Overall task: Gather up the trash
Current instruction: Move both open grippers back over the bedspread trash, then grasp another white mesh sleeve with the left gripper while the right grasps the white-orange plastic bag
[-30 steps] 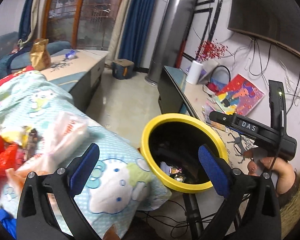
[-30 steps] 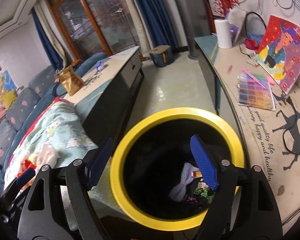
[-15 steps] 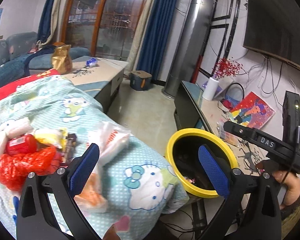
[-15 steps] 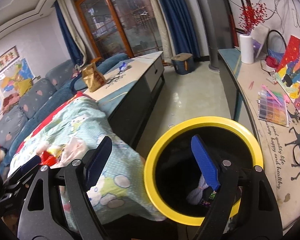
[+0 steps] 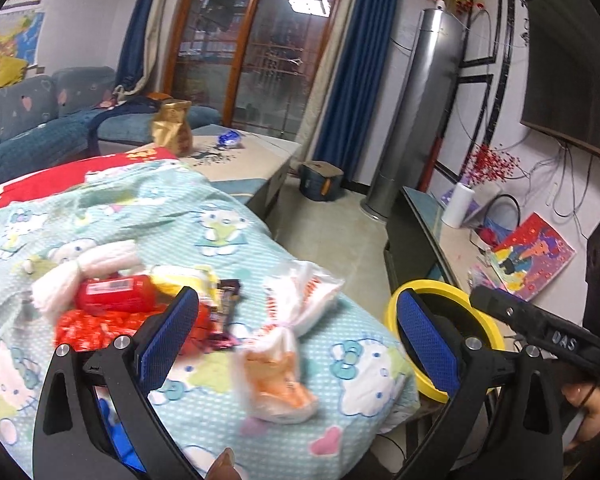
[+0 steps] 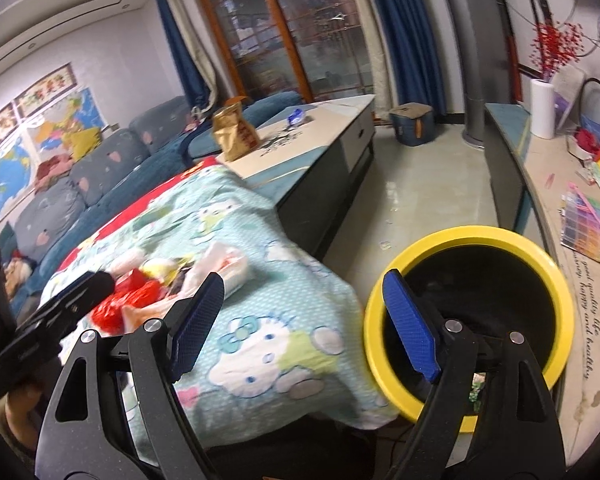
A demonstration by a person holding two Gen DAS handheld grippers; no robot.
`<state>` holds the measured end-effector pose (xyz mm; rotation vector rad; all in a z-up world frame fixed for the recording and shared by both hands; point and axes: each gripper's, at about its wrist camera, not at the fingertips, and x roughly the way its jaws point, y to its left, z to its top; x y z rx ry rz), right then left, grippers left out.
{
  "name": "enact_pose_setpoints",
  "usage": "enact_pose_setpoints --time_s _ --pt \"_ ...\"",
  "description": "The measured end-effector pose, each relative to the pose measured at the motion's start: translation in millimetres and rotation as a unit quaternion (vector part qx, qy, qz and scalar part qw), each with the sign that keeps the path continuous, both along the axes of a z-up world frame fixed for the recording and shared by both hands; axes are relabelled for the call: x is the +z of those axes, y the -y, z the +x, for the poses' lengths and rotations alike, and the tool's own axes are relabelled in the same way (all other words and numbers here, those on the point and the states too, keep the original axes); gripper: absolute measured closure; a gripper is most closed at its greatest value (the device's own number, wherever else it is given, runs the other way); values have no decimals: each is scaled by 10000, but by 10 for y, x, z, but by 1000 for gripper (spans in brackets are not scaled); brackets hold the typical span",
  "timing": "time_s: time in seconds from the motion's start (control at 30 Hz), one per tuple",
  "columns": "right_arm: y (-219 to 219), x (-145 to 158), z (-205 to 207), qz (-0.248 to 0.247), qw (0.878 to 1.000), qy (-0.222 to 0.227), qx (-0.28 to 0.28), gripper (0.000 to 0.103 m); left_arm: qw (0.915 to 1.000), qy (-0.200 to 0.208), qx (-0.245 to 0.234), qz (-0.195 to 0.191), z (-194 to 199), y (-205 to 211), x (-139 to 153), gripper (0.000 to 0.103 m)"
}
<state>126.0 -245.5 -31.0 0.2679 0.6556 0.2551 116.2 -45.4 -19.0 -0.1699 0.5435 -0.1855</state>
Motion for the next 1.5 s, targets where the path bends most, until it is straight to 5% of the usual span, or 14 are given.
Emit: enact_pose_setpoints --time_s 0.8,1.4,1.5 --pt "-1135 -125 -134 -190 9927 -269 1163 22 9933 0 1113 -306 -70 -1096 -70 7" --pt "-1563 -419 150 -282 9869 -1006 1233 21 9736 -432 2017 -981 23 -2050 -469 8" --pt "-1589 -461 199 -255 9868 -1080 1180 21 9721 -526 1967 -1164 99 -2105 -534 19"
